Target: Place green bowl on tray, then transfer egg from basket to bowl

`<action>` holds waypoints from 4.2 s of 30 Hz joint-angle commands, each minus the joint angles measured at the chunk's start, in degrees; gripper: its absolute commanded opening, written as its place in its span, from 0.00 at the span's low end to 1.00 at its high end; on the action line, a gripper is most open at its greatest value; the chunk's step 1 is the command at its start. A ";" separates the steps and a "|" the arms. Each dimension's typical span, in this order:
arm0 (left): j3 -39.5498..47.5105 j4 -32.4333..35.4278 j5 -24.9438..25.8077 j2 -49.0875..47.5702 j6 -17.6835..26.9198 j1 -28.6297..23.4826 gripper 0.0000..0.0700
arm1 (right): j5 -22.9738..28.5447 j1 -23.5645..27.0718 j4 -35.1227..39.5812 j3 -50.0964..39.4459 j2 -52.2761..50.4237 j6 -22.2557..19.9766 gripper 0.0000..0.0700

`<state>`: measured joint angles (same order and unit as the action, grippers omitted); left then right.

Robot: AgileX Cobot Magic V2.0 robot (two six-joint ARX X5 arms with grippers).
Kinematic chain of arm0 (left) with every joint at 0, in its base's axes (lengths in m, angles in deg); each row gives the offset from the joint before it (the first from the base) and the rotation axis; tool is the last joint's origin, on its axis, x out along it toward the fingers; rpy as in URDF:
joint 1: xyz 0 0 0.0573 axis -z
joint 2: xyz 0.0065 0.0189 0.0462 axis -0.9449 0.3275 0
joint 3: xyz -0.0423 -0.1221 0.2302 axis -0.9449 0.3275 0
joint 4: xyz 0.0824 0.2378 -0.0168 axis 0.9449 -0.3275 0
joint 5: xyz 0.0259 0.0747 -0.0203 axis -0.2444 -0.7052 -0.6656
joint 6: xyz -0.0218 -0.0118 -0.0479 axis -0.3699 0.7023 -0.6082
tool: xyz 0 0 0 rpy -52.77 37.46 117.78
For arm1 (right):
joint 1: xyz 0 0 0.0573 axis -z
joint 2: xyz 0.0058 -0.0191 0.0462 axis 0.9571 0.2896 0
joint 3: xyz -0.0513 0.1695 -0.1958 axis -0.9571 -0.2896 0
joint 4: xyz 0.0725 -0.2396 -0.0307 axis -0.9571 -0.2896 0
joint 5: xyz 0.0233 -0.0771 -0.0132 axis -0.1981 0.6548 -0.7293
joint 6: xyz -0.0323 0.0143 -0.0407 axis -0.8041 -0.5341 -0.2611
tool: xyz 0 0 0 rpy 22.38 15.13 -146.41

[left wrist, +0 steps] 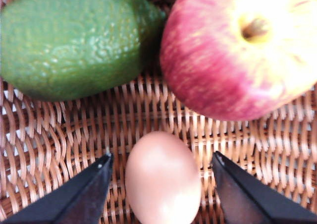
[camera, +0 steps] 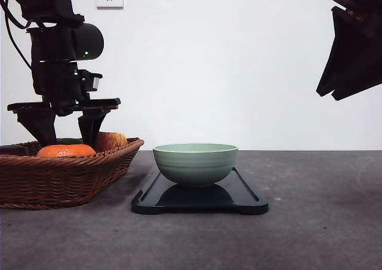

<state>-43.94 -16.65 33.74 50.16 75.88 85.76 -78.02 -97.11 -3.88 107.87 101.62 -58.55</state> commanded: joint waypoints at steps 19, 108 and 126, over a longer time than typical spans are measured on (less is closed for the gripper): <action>-1.42 -0.83 -0.43 4.59 -1.16 0.15 0.60 | 0.22 -0.24 0.61 0.20 0.44 -0.52 0.25; -1.51 25.97 7.63 7.82 0.22 21.30 0.27 | 0.00 -0.24 0.66 0.20 0.44 -0.68 0.25; -1.51 25.96 2.98 8.87 4.91 22.04 0.27 | -0.02 -0.24 0.63 0.20 0.44 -0.68 0.25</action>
<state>-44.05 8.70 37.06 57.57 78.95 107.17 -78.02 -97.11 -3.85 107.87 101.62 -58.79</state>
